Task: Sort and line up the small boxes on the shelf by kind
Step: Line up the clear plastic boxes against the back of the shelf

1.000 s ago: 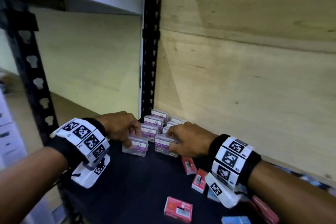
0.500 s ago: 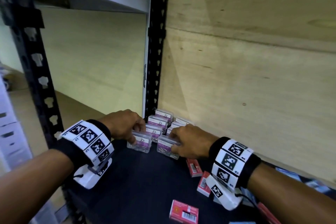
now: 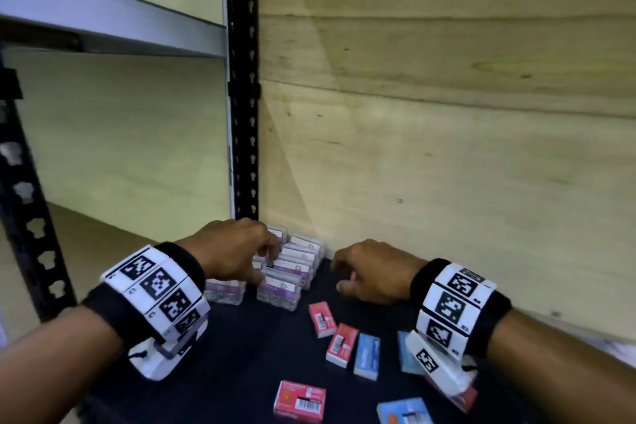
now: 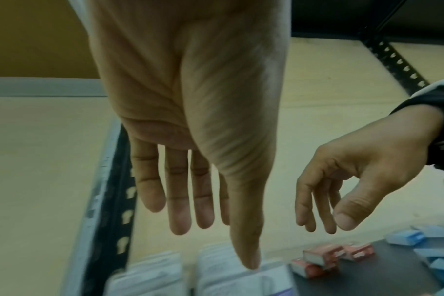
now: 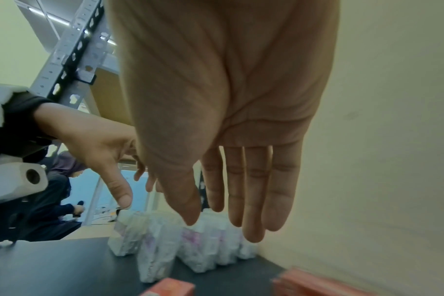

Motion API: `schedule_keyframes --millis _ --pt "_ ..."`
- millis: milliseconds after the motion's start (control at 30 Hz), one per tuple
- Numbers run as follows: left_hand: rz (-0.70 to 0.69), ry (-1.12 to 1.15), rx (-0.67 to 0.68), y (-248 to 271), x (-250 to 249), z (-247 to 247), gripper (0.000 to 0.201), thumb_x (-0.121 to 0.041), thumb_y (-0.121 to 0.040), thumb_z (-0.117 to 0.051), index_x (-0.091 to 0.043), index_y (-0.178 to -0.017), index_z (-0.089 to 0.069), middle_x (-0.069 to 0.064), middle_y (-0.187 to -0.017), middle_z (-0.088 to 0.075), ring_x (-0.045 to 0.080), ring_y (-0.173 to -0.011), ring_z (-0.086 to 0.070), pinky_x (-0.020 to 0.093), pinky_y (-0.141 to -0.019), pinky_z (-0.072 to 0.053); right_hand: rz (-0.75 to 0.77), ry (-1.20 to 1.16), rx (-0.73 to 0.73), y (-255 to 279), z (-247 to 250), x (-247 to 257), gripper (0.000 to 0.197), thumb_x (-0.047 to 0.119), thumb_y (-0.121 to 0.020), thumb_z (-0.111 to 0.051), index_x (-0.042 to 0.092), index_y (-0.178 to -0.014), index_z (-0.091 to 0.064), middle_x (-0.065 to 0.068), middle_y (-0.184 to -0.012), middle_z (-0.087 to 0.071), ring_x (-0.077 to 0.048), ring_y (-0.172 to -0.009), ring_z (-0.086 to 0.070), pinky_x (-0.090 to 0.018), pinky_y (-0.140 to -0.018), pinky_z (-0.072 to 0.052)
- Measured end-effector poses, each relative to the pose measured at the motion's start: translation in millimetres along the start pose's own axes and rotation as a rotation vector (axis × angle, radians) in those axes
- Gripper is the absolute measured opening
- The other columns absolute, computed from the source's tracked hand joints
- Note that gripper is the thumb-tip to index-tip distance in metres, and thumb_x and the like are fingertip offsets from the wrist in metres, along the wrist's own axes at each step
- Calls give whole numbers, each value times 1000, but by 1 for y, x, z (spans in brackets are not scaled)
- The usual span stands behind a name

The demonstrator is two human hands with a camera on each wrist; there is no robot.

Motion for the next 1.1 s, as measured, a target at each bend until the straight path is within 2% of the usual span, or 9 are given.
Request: schedule_keyframes --millis 100,233,433,600,800,900,1000,1100 --pt "-75 -16 -4 -13 -41 8 41 -51 -81 -71 -37 -117 -60 -17 -112 -60 7 -99 -56 26 -76 -45 -75 8 28 34 1 -39 39 40 -94 -61 24 -129 -58 0 -125 -64 -22 -109 -60 -32 -89 -49" --pt "-200 4 0 -35 -115 16 41 -59 -80 -68 -37 -114 -61 -18 -106 -61 7 -93 -56 28 -76 -48 -209 -18 54 95 -1 -105 41 41 -95 -60 23 -131 -57 5 -122 -66 -17 -105 -61 -27 -85 -45" --pt "-418 28 23 -61 -234 16 40 -61 -83 -63 -35 -113 -62 -13 -109 -62 14 -102 -57 30 -76 -45 -460 -25 90 193 -5 -204 38 42 -96 -58 23 -129 -57 7 -120 -67 -11 -92 -56 -28 -88 -47" --pt "-555 43 53 -74 -321 13 41 -58 -85 -64 -33 -117 -61 -10 -113 -62 17 -104 -57 33 -81 -47 -628 -54 115 256 -12 -263 36 40 -97 -57 23 -129 -57 9 -121 -65 -10 -95 -56 -24 -87 -44" --pt "-636 45 79 -91 -389 8 44 -54 -86 -65 -29 -121 -60 -5 -118 -61 20 -106 -58 32 -76 -43 -708 -110 134 285 -27 -298 38 38 -96 -60 23 -130 -57 7 -123 -65 -11 -102 -58 -21 -85 -42" --pt "-631 56 113 -104 -408 2 51 -52 -86 -67 -29 -130 -54 -3 -124 -58 22 -112 -55 34 -82 -45 -712 -161 154 289 -33 -303 36 39 -92 -66 24 -124 -61 8 -120 -64 -10 -99 -58 -21 -81 -41" --pt "-629 59 175 -114 -418 -7 65 -52 -80 -72 -31 -137 -48 -1 -134 -52 22 -118 -52 36 -92 -46 -701 -197 247 291 -43 -301 38 44 -85 -73 25 -117 -65 10 -112 -65 -10 -97 -59 -23 -81 -43" --pt "-641 18 233 -119 -425 -16 73 -46 -77 -78 -31 -139 -44 1 -137 -49 23 -123 -48 37 -97 -43 -684 -258 286 293 -48 -294 39 47 -78 -79 29 -109 -67 14 -103 -66 -7 -91 -58 -25 -81 -43"
Point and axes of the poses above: each hand's wrist, its own y-axis away from the middle knuckle, its own z-axis out of the back of the hand, x = y × z, the point moved 8 cm from there along -y, towards the middle knuckle
